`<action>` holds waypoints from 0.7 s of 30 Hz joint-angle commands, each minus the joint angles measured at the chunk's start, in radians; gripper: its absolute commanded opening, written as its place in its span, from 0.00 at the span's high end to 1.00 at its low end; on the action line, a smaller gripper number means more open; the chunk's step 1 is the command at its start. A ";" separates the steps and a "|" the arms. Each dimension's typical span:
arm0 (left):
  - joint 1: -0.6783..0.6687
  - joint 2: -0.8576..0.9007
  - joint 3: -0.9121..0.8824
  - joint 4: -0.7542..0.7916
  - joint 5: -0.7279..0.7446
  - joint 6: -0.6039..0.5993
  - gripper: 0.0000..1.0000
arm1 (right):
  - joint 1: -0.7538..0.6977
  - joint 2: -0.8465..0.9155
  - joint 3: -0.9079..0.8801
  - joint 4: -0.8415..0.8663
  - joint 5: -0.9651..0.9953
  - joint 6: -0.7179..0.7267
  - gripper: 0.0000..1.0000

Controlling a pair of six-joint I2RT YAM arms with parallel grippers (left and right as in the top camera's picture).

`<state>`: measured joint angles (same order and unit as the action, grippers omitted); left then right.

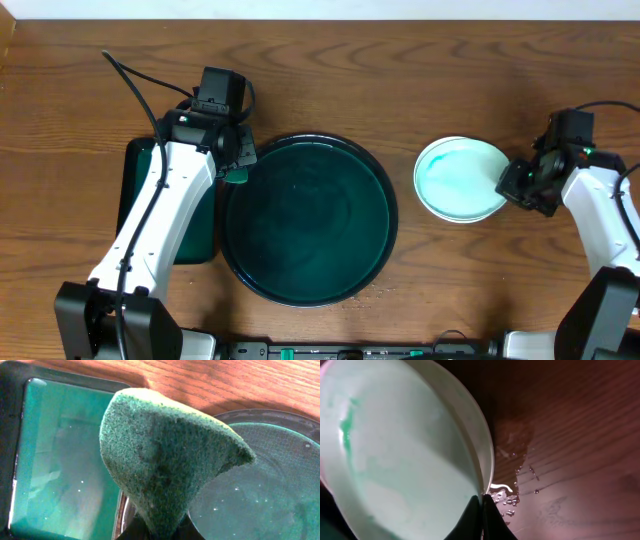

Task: Clean dirty plates on tray and stack at the side
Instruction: 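Set the plate on the right stack and open the right gripper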

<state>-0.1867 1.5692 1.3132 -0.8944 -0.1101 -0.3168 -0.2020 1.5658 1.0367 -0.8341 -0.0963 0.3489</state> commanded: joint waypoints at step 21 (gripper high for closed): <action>0.385 0.022 -0.116 0.052 0.084 0.294 0.93 | 0.209 -0.017 0.283 -0.071 -0.177 -0.119 0.43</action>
<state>0.1520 1.5692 1.2541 -0.8787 -0.0479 -0.0540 -0.0257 1.5631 1.3098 -0.9047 -0.2749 0.2626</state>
